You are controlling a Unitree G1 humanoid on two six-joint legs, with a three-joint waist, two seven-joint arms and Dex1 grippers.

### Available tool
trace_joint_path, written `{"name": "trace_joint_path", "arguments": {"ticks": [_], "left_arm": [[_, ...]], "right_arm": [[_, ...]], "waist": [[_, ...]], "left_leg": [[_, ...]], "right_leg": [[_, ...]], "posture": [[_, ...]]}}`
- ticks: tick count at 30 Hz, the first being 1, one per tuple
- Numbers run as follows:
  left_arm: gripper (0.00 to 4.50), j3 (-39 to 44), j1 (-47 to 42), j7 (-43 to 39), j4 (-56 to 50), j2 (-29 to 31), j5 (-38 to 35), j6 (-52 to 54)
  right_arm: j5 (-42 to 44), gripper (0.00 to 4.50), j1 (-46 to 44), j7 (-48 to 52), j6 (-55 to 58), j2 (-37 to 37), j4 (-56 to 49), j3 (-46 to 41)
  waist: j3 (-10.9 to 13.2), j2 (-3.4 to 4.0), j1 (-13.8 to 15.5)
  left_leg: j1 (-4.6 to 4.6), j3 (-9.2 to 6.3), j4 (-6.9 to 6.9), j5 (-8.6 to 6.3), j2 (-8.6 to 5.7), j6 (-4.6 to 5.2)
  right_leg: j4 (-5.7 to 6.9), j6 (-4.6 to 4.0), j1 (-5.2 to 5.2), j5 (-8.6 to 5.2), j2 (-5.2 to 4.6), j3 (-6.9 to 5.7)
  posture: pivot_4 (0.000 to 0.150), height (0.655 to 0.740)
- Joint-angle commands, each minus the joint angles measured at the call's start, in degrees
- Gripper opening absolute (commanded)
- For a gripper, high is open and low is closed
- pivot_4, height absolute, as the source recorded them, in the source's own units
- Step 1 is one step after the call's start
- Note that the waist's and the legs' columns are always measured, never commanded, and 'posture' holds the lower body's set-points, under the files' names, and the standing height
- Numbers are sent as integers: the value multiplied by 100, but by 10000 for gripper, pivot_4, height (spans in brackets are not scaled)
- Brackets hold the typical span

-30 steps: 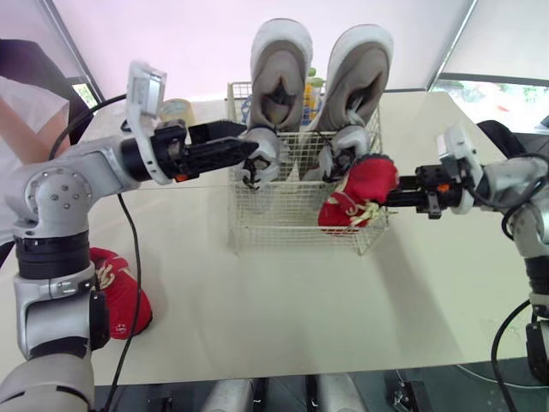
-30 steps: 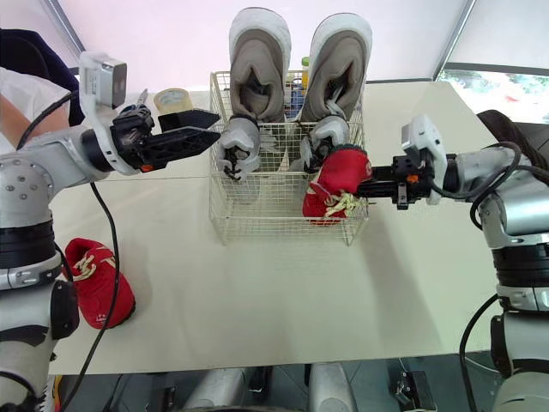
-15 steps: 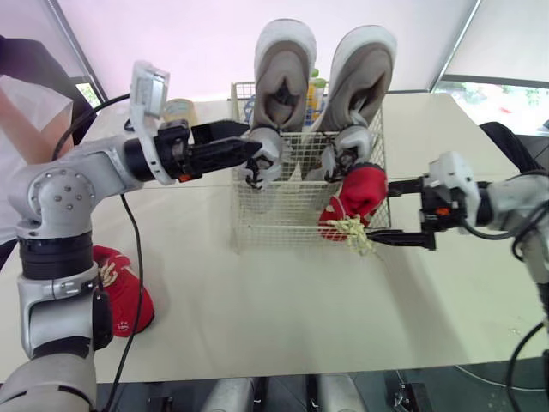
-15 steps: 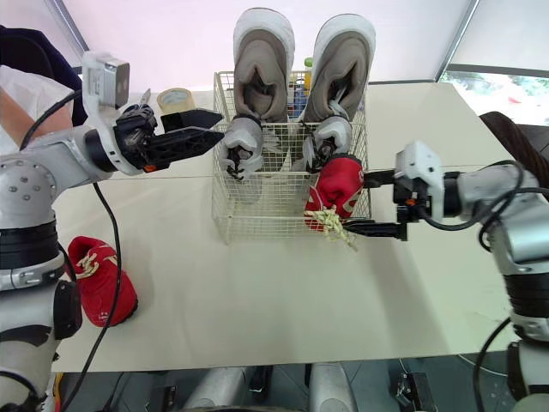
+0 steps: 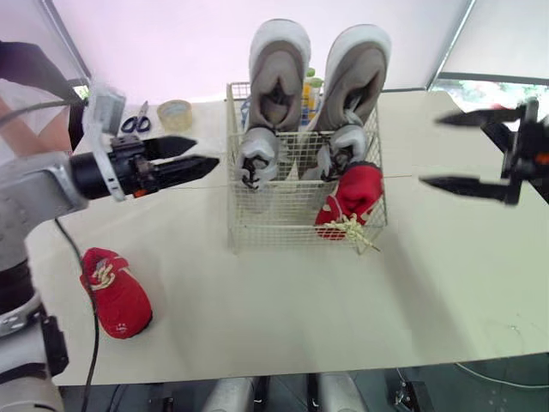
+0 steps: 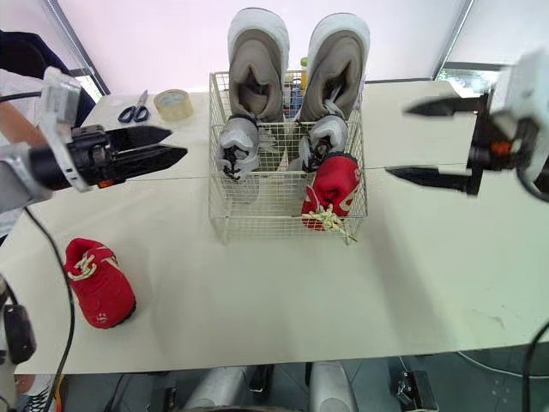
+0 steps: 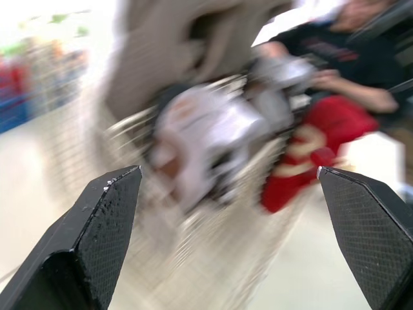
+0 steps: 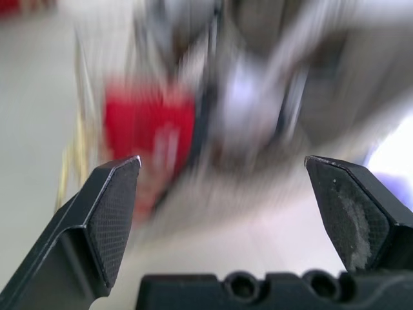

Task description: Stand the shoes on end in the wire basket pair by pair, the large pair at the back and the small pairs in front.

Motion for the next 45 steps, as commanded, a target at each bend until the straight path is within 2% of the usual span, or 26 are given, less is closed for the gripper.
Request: {"name": "trace_joint_path", "arguments": {"ticks": [1, 3, 5, 10, 14, 15, 18, 20, 22, 25, 31, 37, 45], "left_arm": [[45000, 741, 73, 1349, -307, -52, 36, 797], [45000, 1610, 449, 2583, -878, -443, 375, 1644], [45000, 2168, 1051, 3409, -1311, -623, 278, 1925], [45000, 3222, 2821, 4522, -2297, -990, -487, 1925], [45000, 3814, 3502, 5412, -2603, -1503, -1326, 1925], [45000, 3890, 3554, 5679, -2633, -1624, -1434, 1925], [45000, 3583, 4206, 6998, -2332, -1586, -2612, 1049], [45000, 3106, 4623, 7824, -2115, -1274, -3481, 223], [45000, 2592, 4696, 8314, -1926, -970, -3920, -389], [45000, 1953, 4666, 8677, -1711, -536, -4298, -1101], [45000, 1054, 4514, 8932, -1313, 2, -4439, -1904], [45000, 473, 4211, 8765, -803, 181, -4167, -2275], [45000, 153, 4140, 8689, -424, 239, -3951, -2383]], "right_arm": [[553, 44055, -397, 102, 301, 269, -196, 325], [505, 44055, -615, 379, 141, 631, -194, 810], [384, 44055, -706, 578, -15, 893, -144, 1128], [56, 44055, -788, 779, -364, 1337, 143, 1516], [-95, 44055, -732, 881, -498, 1441, 213, 1607], [-110, 44055, -728, 897, -502, 1446, 219, 1607], [-124, 44055, -717, 910, -460, 1414, 196, 1578], [-107, 44055, -693, 904, -418, 1375, 148, 1544], [-57, 44055, -643, 840, -327, 1318, 37, 1488], [-5, 44055, -548, 729, -201, 1235, -126, 1400], [64, 44055, -338, 513, 11, 1041, -410, 1190], [116, 44055, -178, 321, 164, 919, -614, 1019], [212, 44055, -56, 98, 327, 811, -830, 865]], "waist": [[2, -7, -2], [4, -10, 3], [2, -14, -41], [3, -40, 29], [-1, -45, 175], [-2, -46, 220], [-6, -53, 291], [-7, -54, 296], [-7, -52, 302], [-9, -49, 286], [-9, -47, 266], [-9, -47, 281], [-9, -46, 279]], "left_leg": [[-1, 0, 1, 0, -1, 0], [-3, 0, 6, 0, -3, 2], [-2, 8, 8, -4, -5, 8], [-6, 11, 3, -3, -4, 3], [6, 12, 8, -4, -4, 2], [8, 9, 10, -3, -3, 1], [28, 11, 13, -4, -3, 2], [36, 11, 11, -4, -3, 2], [40, 11, 6, -4, -3, 1], [43, 12, 0, -4, -3, 1], [44, 25, -10, -4, -3, 1], [44, 39, -22, -5, -1, 2], [44, 48, -25, -8, 0, 8]], "right_leg": [[0, 0, 0, 0, 0, 0], [-4, 1, 1, 1, 0, 0], [-9, 21, 2, 12, -2, 5], [11, 20, -17, 13, 0, 7], [4, 10, -18, 12, 0, 7], [3, -5, -15, 4, 0, 3], [1, -7, 9, 2, 0, 4], [2, -9, 14, 1, 0, 6], [4, -11, 14, 0, 0, 6], [4, -13, 12, 0, -2, 8], [0, -18, 8, -3, -2, 23], [0, -18, 10, -4, -2, 37], [-7, -18, 9, -5, -2, 44]], "posture": [[1500, 7400], [1500, 7400], [1500, 7400], [1500, 7400], [1500, 7400], [1500, 7400], [1500, 7400], [1500, 7400], [1500, 7400], [1500, 7400], [1500, 7400], [1500, 7400], [1500, 7400]]}}
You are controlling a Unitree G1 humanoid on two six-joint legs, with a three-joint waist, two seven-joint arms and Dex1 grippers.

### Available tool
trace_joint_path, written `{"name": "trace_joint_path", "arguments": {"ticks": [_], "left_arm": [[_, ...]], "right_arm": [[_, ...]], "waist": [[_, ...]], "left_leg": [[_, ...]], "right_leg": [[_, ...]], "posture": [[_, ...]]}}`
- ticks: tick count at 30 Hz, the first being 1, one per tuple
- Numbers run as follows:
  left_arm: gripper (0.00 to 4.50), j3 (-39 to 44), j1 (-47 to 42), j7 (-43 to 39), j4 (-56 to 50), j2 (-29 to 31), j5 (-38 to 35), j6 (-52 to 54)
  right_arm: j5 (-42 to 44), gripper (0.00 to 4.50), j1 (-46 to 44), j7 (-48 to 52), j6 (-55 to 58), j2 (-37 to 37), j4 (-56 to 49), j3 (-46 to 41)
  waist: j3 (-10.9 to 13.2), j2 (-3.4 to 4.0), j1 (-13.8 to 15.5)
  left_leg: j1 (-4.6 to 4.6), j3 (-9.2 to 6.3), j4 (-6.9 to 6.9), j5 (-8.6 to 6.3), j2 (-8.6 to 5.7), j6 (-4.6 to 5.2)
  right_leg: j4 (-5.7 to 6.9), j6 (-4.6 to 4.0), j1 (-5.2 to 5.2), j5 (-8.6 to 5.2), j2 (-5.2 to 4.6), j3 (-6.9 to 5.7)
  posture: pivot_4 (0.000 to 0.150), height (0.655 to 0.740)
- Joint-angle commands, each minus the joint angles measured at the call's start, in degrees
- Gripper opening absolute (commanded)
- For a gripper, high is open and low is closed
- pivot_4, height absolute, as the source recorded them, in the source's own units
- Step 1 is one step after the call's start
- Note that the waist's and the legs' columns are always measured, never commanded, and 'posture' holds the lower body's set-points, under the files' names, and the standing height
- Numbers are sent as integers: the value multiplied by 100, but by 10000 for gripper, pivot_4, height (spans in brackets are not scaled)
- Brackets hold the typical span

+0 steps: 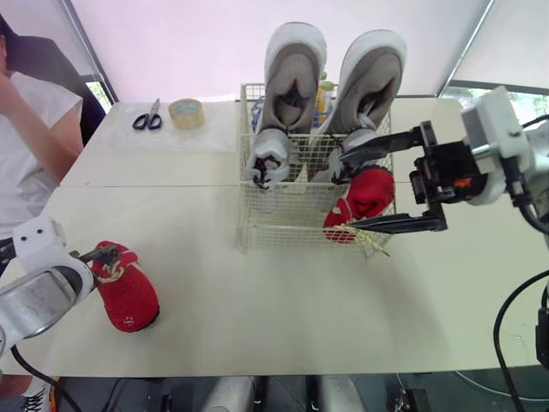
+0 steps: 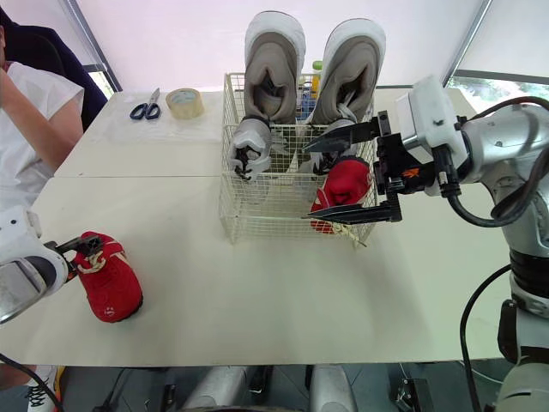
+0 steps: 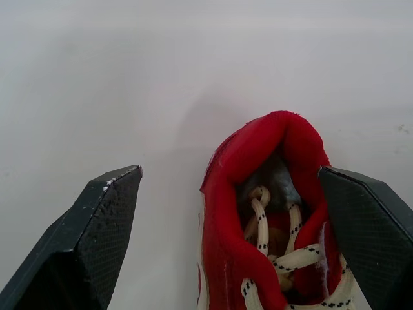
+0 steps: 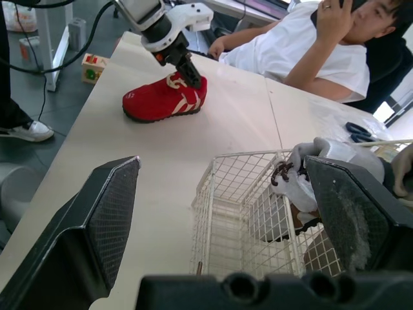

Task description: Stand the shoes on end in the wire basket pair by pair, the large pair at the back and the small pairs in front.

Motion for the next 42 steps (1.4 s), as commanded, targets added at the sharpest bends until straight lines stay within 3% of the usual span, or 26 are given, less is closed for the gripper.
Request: {"name": "trace_joint_path", "arguments": {"ticks": [1, 5, 8, 15, 19, 21, 25, 28, 35, 42], "left_arm": [[45000, -158, -38, 8, 179, 23, 124, -81], [45000, -315, -83, 191, 387, -127, 59, -192], [37125, -412, -62, 243, 493, -118, 78, -160], [1534, -565, -323, 420, 582, -36, -68, -198], [626, -751, -1312, -205, 640, -30, 307, -289], [626, -916, -2395, -935, 826, -208, 595, -486], [626, -1400, -4077, -3155, 785, -302, 1772, -713], [626, -1697, -4753, -4650, 581, -429, 2594, -1054], [626, -2516, -4844, -6855, 146, -1192, 4384, -2002], [626, -3142, -4706, -7609, 333, -2145, 5778, -2620]], "right_arm": [[101, 44055, -20, -123, 28, -119, -180, -237], [120, 44055, -6, -213, 56, -144, -226, -262], [77, 45000, 20, -262, 29, -196, -240, -267], [57, 45000, 69, -342, -28, -244, -252, -269], [50, 45000, 55, -346, -44, -264, -204, -265], [16, 45000, 42, -346, -64, -281, -166, -252], [-36, 45000, 20, -366, -82, -316, -111, -249], [-69, 45000, 20, -396, -72, -356, -90, -276], [-61, 45000, 104, -567, -7, -508, -133, -439], [-40, 45000, 298, -671, 90, -695, -180, -632]], "waist": [[0, 0, -2], [-2, 4, -3], [-2, 4, -3], [-1, 2, -8], [5, -6, 33], [7, -12, 68], [4, -22, 68], [4, -21, -22], [3, -19, -36], [3, -19, 10]], "left_leg": [[0, 1, -1, 0, 0, 0], [0, 7, -2, 0, 2, 0], [0, 10, -2, 0, 2, 0], [-1, 33, -6, -7, 3, 11], [-2, 45, -5, -7, 16, 11], [-10, 54, 3, -7, 24, 11], [-13, 79, 15, -7, 26, 12], [-16, 93, 4, -19, 26, 32], [-28, 110, -13, -24, 45, 8], [-34, 110, 20, -52, 45, 52]], "right_leg": [[0, 0, 1, 0, -1, 1], [1, 0, 3, 0, 0, 7], [1, 0, 3, 0, -1, 9], [-4, 2, -1, -1, -1, 28], [-3, 2, -2, -1, -1, 26], [-9, 2, -2, -1, -1, 16], [-24, 2, -1, 2, -3, 16], [-51, 6, 6, 5, -9, 20], [-66, 32, -14, 15, 3, 33], [-83, 40, 4, 24, 6, 32]], "posture": [[1500, 7400], [1500, 7400], [1500, 7400], [1500, 7400], [1500, 7400], [1500, 7400], [1500, 7400], [1500, 7400], [1500, 7400], [1500, 7400]]}}
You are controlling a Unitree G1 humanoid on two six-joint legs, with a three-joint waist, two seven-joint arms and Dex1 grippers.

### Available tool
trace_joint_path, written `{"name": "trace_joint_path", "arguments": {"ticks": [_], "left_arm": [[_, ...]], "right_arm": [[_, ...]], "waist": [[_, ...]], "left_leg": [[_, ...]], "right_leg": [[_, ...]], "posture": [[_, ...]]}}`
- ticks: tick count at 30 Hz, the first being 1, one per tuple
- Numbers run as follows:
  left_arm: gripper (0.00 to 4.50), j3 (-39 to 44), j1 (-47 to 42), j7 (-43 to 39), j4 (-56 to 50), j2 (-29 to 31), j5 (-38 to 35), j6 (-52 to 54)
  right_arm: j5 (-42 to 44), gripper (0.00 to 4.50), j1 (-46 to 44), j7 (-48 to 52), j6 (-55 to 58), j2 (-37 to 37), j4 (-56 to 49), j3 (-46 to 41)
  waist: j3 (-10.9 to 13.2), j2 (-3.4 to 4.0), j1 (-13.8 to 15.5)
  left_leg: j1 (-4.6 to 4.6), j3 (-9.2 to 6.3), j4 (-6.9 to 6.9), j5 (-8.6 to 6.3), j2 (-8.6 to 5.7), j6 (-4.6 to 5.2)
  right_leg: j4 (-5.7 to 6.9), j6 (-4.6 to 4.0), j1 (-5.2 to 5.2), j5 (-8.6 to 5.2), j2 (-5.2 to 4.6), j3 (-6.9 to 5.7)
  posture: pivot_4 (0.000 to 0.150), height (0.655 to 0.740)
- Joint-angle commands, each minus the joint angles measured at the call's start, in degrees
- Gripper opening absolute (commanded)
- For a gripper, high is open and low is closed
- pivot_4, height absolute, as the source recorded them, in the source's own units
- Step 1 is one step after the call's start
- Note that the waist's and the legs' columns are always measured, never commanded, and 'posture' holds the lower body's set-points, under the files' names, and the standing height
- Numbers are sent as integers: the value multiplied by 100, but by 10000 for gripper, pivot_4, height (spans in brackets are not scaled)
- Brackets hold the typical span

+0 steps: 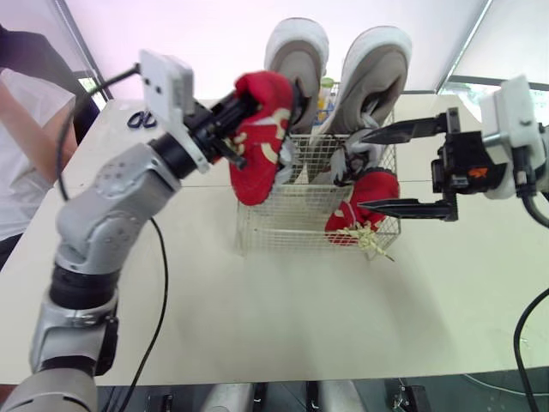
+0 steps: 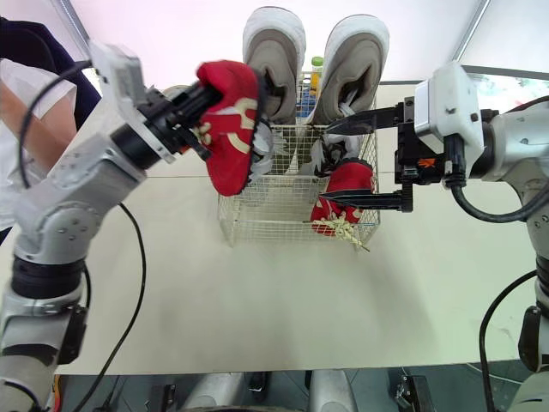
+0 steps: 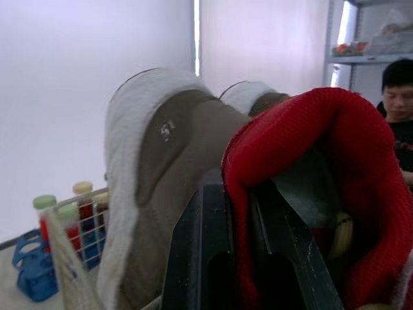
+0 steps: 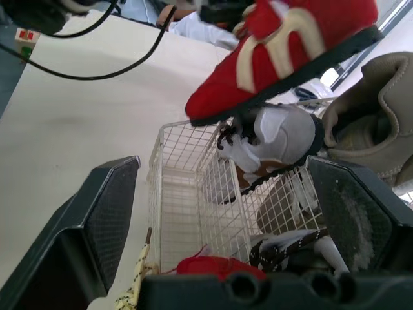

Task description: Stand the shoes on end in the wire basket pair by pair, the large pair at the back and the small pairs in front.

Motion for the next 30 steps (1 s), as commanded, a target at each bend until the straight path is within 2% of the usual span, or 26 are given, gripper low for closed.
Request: {"name": "trace_joint_path", "arguments": {"ticks": [1, 7, 16, 19, 27, 30], "left_arm": [[626, -121, 44, -325, -3, -297, 623, -376], [626, -85, 288, -304, 102, -805, 1229, -450], [626, -150, 1065, 447, -190, -1489, 2634, -1049], [626, -278, 1494, 602, -681, -1712, 2792, -1055], [626, -209, 2025, 482, -858, -1840, 2981, -1047], [626, -141, 2120, 490, -792, -1986, 2800, -802]], "right_arm": [[30, 45000, 48, -114, 47, -158, -123, -306], [53, 45000, 129, -299, 161, -143, -182, -295], [-299, 45000, -382, -317, -38, 88, 131, 260], [-462, 45000, -473, -141, -201, 77, 295, 370], [-772, 45000, -723, 26, -519, 345, 719, 652], [-845, 45000, -789, 81, -582, 421, 834, 694]], "waist": [[0, 0, -2], [-1, 1, -1], [-9, 7, -12], [-12, 6, -12], [-18, 16, -15], [-22, 21, 0]], "left_leg": [[0, 0, 2, 0, -1, 1], [0, 0, 4, 0, 0, 2], [5, 1, 13, 1, 1, 1], [11, 1, 13, 0, 1, 2], [16, 2, 14, 1, 6, 1], [16, 2, 15, 1, 9, 1]], "right_leg": [[-5, 5, 3, 3, 0, 0], [-8, 17, 4, 11, 0, 0], [-8, 24, 14, 17, 2, -1], [-10, 24, 19, 19, 2, -2], [-6, 22, 20, 21, 8, -2], [-6, 21, 19, 22, 13, -2]], "posture": [[1500, 7400], [1500, 7400], [1500, 7400], [1500, 7400], [1500, 7400], [1500, 7400]]}}
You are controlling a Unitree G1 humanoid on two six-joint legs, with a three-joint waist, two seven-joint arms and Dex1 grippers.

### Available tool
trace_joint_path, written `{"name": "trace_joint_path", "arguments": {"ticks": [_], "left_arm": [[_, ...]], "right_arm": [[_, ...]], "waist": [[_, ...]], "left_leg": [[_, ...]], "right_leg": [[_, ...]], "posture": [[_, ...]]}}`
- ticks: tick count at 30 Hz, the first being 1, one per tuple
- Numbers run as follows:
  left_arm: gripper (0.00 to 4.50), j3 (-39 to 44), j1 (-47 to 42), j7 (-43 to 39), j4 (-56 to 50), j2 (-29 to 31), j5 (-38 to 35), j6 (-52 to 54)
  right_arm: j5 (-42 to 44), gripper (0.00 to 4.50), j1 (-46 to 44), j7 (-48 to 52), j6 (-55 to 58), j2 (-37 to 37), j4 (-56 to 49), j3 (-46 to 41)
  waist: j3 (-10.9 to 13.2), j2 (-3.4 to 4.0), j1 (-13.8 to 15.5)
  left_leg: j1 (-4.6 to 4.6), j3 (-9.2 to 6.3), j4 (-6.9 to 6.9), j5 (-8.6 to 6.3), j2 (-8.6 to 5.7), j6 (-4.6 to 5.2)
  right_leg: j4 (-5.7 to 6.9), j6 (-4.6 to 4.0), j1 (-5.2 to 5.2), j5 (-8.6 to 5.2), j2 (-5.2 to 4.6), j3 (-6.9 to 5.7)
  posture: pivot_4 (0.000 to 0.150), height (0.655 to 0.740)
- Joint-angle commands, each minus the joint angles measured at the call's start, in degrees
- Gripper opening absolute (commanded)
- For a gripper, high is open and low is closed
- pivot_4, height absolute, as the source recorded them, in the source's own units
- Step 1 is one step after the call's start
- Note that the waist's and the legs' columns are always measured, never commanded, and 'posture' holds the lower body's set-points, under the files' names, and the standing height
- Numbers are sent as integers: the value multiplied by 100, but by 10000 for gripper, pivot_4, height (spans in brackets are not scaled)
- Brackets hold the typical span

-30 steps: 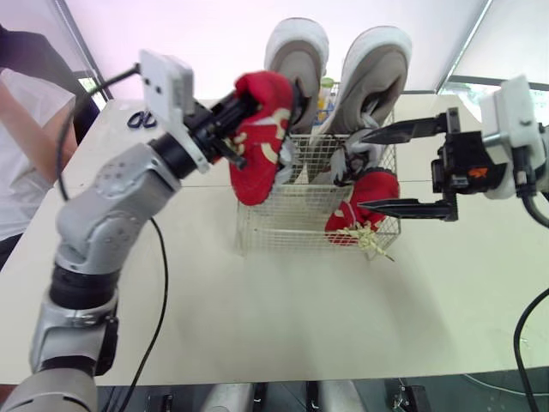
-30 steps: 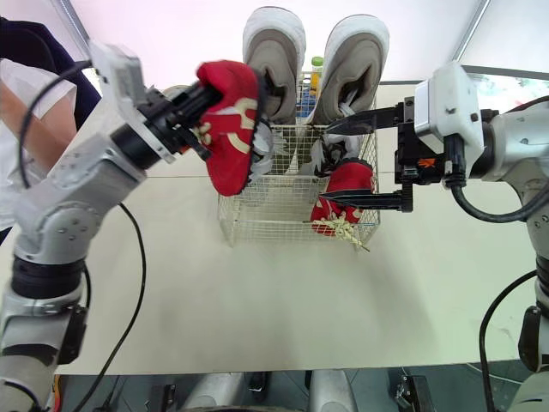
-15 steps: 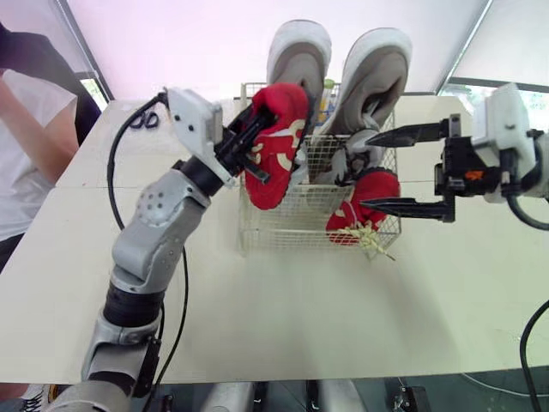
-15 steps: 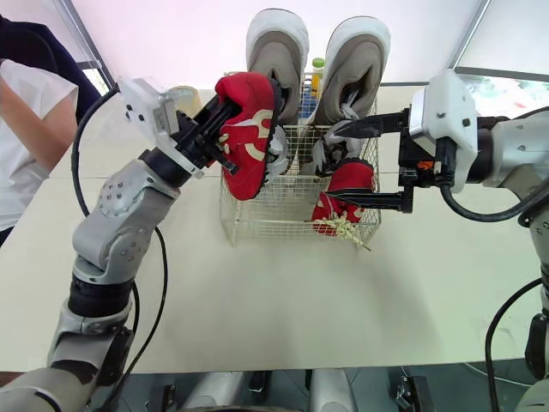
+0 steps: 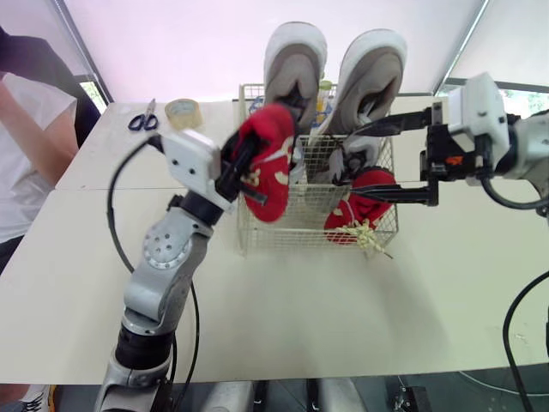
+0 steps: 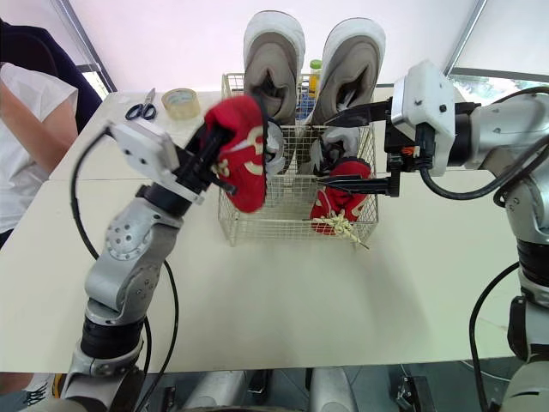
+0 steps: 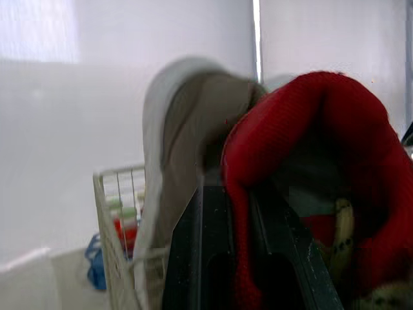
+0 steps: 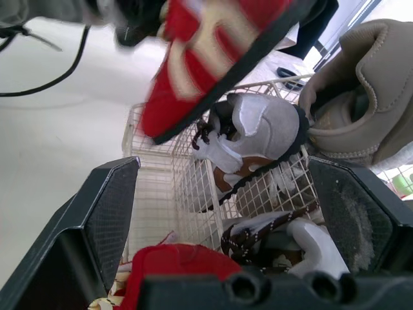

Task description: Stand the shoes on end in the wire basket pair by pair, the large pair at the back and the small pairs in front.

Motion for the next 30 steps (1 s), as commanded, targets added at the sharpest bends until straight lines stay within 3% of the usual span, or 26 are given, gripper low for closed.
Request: {"name": "trace_joint_path", "arguments": {"ticks": [1, 22, 30], "left_arm": [[626, 4, 160, -39, 97, -61, -104, 344], [626, -832, 183, 690, 1296, -626, 2535, -2037], [626, -1085, 682, 706, 1727, -829, 2860, -3158]], "right_arm": [[-59, 45000, -251, 65, -148, 45, 38, -81], [35, 45000, -55, 101, 90, -52, -195, -227], [106, 45000, 106, 71, 254, -140, -342, -349]], "waist": [[-2, 4, 9], [-8, 7, 29], [-9, 9, 46]], "left_leg": [[0, 0, 1, 0, 0, 0], [1, -1, 31, -1, 0, 1], [1, 0, 39, -5, 0, 7]], "right_leg": [[0, 0, 0, 0, 0, 0], [0, 3, 5, 13, 0, -4], [-6, 6, 3, 15, 0, -4]], "posture": [[1500, 7400], [1500, 7400], [1500, 7400]]}}
